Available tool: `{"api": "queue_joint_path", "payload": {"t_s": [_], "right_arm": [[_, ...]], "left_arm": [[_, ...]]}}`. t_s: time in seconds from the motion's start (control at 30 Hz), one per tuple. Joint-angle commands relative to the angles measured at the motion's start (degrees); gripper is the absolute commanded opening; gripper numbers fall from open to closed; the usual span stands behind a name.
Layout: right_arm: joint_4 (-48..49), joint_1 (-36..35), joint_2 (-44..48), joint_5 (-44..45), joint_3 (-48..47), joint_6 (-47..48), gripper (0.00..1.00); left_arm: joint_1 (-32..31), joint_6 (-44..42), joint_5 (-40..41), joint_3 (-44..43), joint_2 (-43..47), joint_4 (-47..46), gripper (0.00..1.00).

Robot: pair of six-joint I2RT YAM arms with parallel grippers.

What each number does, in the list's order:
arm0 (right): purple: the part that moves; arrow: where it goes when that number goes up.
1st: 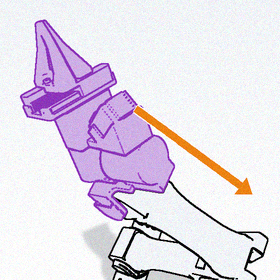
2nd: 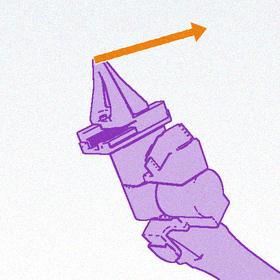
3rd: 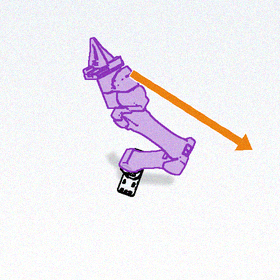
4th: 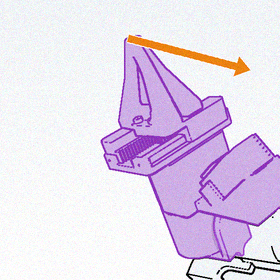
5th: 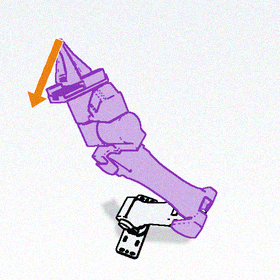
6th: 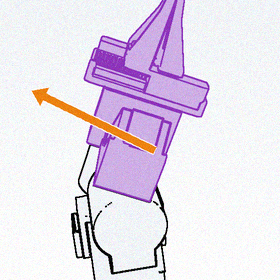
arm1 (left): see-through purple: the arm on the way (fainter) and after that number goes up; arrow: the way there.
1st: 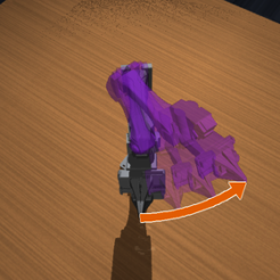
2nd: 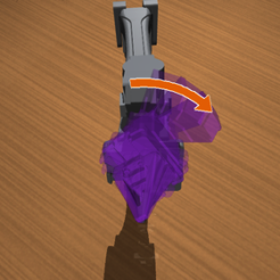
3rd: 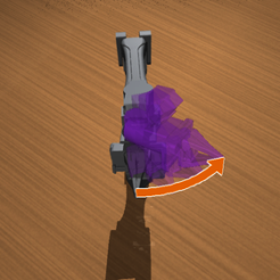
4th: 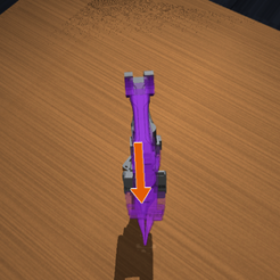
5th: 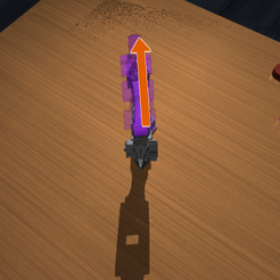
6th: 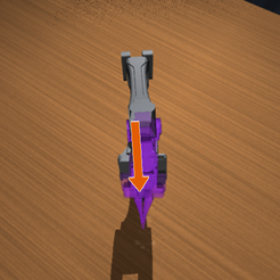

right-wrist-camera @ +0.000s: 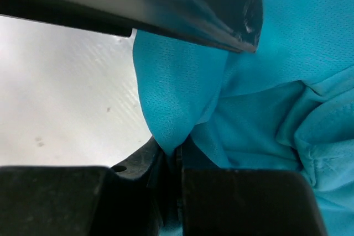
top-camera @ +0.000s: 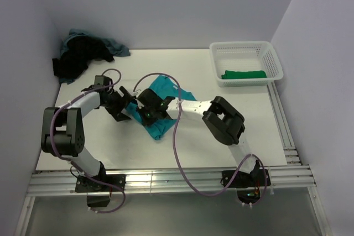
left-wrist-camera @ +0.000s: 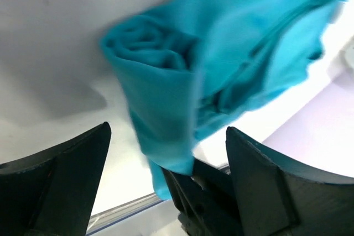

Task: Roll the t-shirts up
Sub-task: Roll the tshirt

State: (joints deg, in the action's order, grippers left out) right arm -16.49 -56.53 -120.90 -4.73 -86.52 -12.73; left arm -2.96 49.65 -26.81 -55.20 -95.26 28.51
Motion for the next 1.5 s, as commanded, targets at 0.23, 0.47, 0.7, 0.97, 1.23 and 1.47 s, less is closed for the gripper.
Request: {"api": "queue_joint_path", "payload": {"t_s": [0.23,0.47,0.7,0.97,1.23,1.47], "right_arm": [[10.1,9.2,1.0,-28.2,5.7,-11.1,0.00],[23.8,14.8,-4.5,-46.9,9.4,-23.2,0.00],[28.6,17.9,-9.4,-54.0,9.6,-29.1,0.00],[30.2,19.4,-12.8,-57.8,8.6,-32.0,0.00],[31.3,19.4,-13.3,-59.0,8.2,-34.1,0.00],[34.7,19.4,-13.3,-59.8,9.0,-37.7,0.00]], "left_arm": [[4.8,2.0,-6.4,7.5,13.9,-16.9,0.94],[5.2,3.5,-10.3,18.6,19.4,-27.3,0.94],[3.6,5.1,-9.8,26.2,20.6,-38.3,0.95],[0.2,7.8,-5.8,29.2,16.6,-48.5,0.98],[-1.3,6.3,-1.1,26.6,9.9,-50.7,0.96],[-2.5,6.6,3.3,25.6,7.4,-53.0,0.82]]}}
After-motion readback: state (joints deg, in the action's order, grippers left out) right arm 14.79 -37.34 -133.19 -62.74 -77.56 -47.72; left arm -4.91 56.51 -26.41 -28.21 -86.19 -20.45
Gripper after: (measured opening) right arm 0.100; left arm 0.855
